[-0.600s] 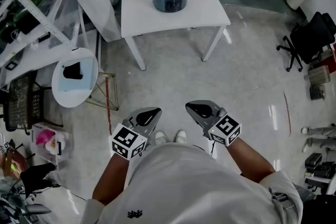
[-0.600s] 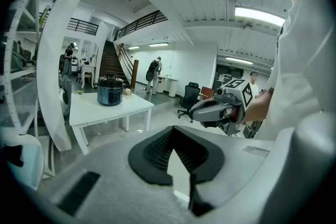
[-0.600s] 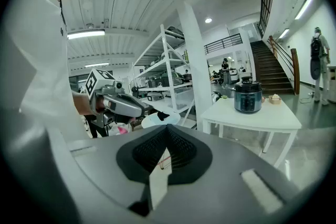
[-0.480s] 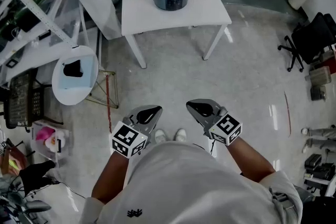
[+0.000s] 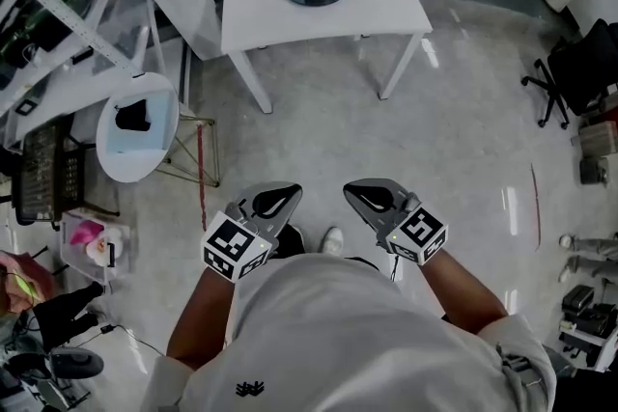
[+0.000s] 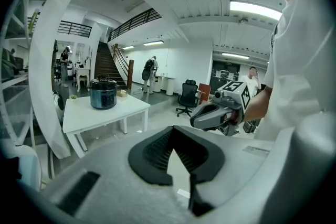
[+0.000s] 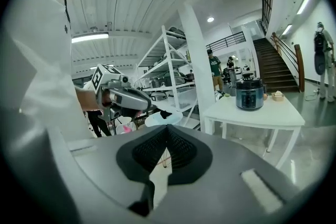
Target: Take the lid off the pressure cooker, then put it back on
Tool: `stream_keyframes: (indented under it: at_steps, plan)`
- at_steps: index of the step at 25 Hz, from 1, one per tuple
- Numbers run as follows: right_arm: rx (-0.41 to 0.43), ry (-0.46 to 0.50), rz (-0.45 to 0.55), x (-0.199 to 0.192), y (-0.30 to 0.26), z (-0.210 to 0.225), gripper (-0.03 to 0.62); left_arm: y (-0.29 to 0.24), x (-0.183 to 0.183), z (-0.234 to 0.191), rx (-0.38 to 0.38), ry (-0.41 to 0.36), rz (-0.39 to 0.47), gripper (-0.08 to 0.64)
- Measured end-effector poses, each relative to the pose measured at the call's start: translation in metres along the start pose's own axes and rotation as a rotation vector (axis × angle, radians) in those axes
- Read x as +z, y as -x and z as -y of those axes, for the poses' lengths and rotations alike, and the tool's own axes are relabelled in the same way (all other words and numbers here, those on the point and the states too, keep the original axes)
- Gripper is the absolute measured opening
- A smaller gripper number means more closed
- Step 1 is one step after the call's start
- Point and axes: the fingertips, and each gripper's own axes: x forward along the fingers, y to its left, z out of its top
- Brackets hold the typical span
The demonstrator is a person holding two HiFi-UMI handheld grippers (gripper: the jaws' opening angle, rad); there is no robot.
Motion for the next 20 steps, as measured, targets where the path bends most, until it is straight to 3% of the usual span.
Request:
stream_keyframes:
  at_steps: [2, 4, 10, 20]
  plan:
    - [0.004, -0.015, -0.002, -0.006, -0.001, 0.003, 0.014, -0.006, -0.001, -0.005, 0.006, -0.004, -0.014, 0.01]
    - [-0.002, -0.035, -0.003, -0.012, -0.002, 0.007, 0.014, -0.01, -0.003, -0.013, 0.006, 0.005, -0.025, 0.059]
    - [-0.069, -0.07, 0.013, -0.005, -0.016, 0.049, 0.014, -0.03, 0.017, -0.067, -0.012, 0.008, 0.011, 0.136]
    - [-0.204, -0.101, 0.024, 0.047, -0.1, 0.127, 0.014, -0.059, 0.088, -0.198, -0.156, -0.113, 0.059, 0.247]
